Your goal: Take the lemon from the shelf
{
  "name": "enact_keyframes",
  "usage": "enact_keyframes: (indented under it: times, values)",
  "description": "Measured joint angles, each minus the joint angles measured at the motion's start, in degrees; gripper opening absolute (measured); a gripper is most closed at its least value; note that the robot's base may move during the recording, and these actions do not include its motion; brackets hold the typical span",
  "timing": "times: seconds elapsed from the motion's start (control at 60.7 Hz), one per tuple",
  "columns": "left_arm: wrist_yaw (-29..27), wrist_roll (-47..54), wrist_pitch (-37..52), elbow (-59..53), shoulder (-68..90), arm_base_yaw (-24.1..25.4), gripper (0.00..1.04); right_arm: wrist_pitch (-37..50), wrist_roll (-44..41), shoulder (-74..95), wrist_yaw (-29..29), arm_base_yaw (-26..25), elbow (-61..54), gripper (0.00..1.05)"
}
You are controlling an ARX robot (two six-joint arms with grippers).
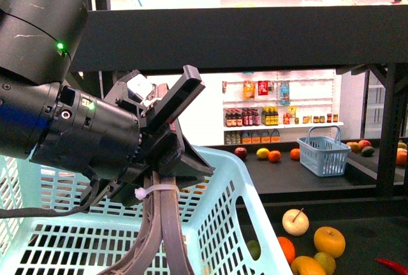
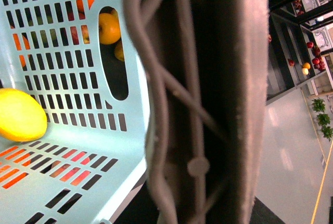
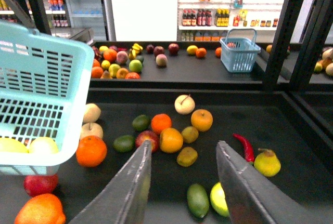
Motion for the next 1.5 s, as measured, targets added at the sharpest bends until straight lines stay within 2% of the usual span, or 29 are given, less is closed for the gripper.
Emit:
enact_keyframes:
  times: [0.099,0.148,0.198,0.247,0.33,0.807,0.972,1.137,1.368,1.417,1.499]
  values:
    - [0.02,-0.11,0.0,0.0,0.0,0.09,0.13,-0.15,0.0,-1.22,2.69,2.82,-0.98,0.1]
    - [0.09,0.07,0.0,0.0,0.0,0.07,0.13,-0.22,-0.02,-1.73,3.76,4.02,-1.03,0.05]
    - [0.11,0.04,0.0,0.0,0.0,0.07,0.13,-0.48,0.02,-2.58,6.01,6.14,-1.18,0.07]
    - [0.26,-0.09,0.0,0.0,0.0,0.07,0.13,-0.72,0.04,-3.19,12.17,10.91,-1.64,0.07]
    - [0.04,-0.09,0.0,0.0,0.0,0.09,0.13,-0.74,0.02,-3.5,12.66,13.75,-2.27,0.07]
    - [0.07,0.0,0.0,0.0,0.0,0.07,0.13,-0.72,0.09,-5.92,13.42,14.14,-4.09,0.07]
    - [0.04,0.02,0.0,0.0,0.0,0.09,0.13,-0.72,0.09,-5.92,13.42,14.14,-4.09,0.32]
    - [0.02,0.0,0.0,0.0,0.0,0.09,0.13,-0.72,0.09,-5.92,13.42,14.14,-4.09,0.63]
    - [0.04,0.0,0.0,0.0,0.0,0.09,0.13,-0.72,0.09,-5.92,13.42,14.14,-4.09,0.99]
    - [0.04,0.0,0.0,0.0,0.0,0.09,0.13,-0.72,0.13,-5.92,13.42,14.14,-4.09,1.04]
    - [0.04,0.0,0.0,0.0,0.0,0.09,0.13,-0.72,0.15,-5.92,13.42,14.14,-4.09,1.02]
